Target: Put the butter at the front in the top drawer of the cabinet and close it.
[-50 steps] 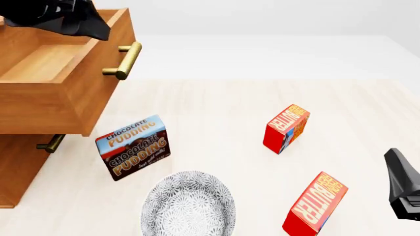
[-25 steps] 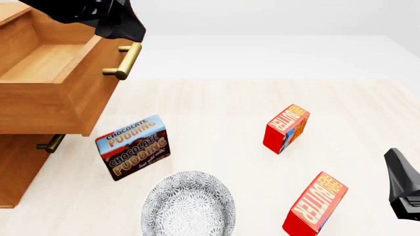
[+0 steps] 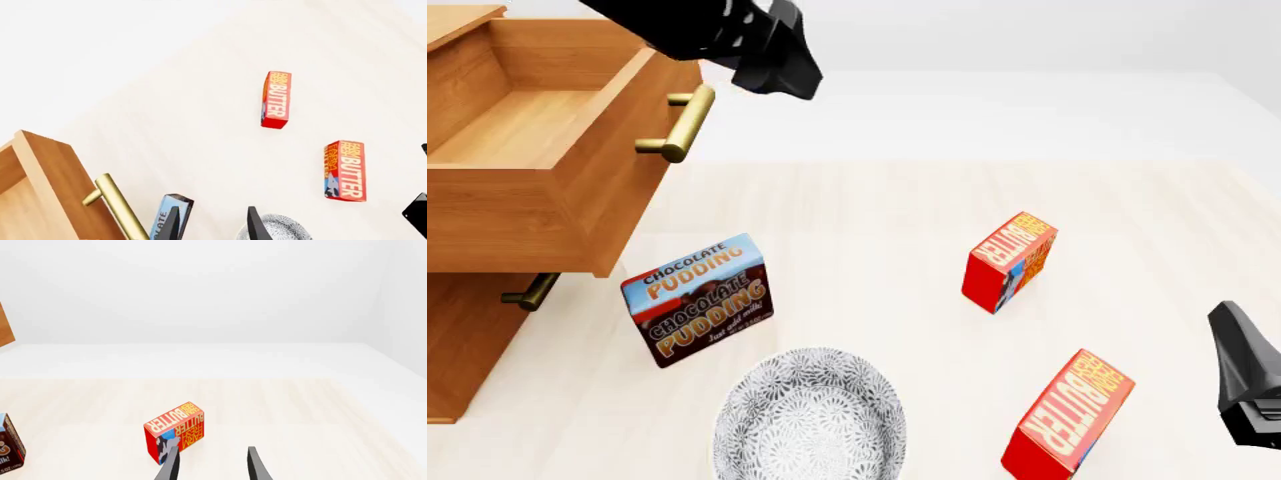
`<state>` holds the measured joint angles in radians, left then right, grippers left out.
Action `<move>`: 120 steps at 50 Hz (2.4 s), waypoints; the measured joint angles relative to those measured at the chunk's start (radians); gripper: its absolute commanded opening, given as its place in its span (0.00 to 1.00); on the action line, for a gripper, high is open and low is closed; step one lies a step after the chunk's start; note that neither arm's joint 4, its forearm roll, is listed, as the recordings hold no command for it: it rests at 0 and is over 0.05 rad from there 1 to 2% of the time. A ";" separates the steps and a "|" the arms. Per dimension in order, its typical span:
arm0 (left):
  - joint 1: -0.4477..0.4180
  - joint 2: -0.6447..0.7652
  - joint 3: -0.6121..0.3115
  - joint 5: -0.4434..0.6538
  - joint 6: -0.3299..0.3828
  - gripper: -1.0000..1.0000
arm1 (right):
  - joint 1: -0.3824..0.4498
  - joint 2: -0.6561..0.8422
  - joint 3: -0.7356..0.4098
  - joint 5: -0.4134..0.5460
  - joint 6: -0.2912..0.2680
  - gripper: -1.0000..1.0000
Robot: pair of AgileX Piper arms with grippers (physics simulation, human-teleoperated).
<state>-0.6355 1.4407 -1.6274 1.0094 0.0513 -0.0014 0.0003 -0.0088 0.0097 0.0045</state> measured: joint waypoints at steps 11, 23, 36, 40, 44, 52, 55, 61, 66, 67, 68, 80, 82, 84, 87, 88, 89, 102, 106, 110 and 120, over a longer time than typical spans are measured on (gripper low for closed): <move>-0.052 0.085 -0.042 -0.033 -0.017 1.00 | 0.000 0.000 0.000 0.000 0.000 1.00; -0.089 0.158 -0.067 -0.078 -0.040 1.00 | 0.000 0.000 0.000 0.000 0.000 1.00; -0.111 0.227 -0.077 -0.134 -0.062 1.00 | 0.000 0.000 0.000 0.000 0.000 1.00; -0.115 0.248 -0.083 -0.149 -0.067 1.00 | 0.000 0.000 0.000 0.000 0.000 1.00; -0.121 0.271 -0.091 -0.163 -0.073 1.00 | 0.000 0.000 0.000 0.000 0.000 1.00; -0.135 0.321 -0.111 -0.186 -0.088 1.00 | 0.000 0.000 0.000 0.000 0.000 1.00; -0.140 0.340 -0.121 -0.194 -0.094 1.00 | 0.000 0.000 0.000 0.000 0.000 1.00; -0.153 0.378 -0.140 -0.208 -0.107 1.00 | 0.000 0.000 0.000 0.000 0.000 1.00; -0.161 0.406 -0.156 -0.218 -0.116 1.00 | 0.000 0.000 0.000 0.000 0.000 1.00; -0.163 0.410 -0.159 -0.219 -0.118 1.00 | 0.000 0.000 0.000 0.000 0.000 1.00; -0.164 0.415 -0.162 -0.221 -0.119 1.00 | 0.000 0.000 0.000 0.000 0.000 1.00; -0.182 0.470 -0.190 -0.238 -0.139 1.00 | 0.000 0.000 0.000 0.000 0.000 1.00; -0.185 0.479 -0.196 -0.240 -0.143 1.00 | 0.000 0.000 0.000 0.000 0.000 1.00; -0.188 0.488 -0.201 -0.241 -0.146 1.00 | 0.000 0.000 0.000 0.000 0.000 1.00; -0.192 0.502 -0.210 -0.242 -0.151 1.00 | 0.000 0.000 0.000 0.000 0.000 1.00; -0.193 0.507 -0.214 -0.242 -0.153 1.00 | 0.000 0.000 0.000 0.000 0.000 1.00; -0.195 0.512 -0.218 -0.242 -0.155 1.00 | 0.000 0.000 0.000 0.000 0.000 1.00; -0.204 0.574 -0.273 -0.234 -0.172 1.00 | 0.000 0.000 0.000 0.000 0.000 1.00; -0.204 0.594 -0.289 -0.233 -0.178 1.00 | 0.000 0.000 0.000 0.000 0.000 1.00; -0.203 0.613 -0.304 -0.234 -0.183 1.00 | 0.000 0.000 0.000 0.000 0.000 1.00; -0.199 0.657 -0.342 -0.230 -0.190 1.00 | 0.000 0.000 0.000 0.000 0.000 1.00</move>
<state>-0.8348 2.0974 -1.9695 0.7792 -0.1384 -0.0014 0.0003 -0.0088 0.0097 0.0045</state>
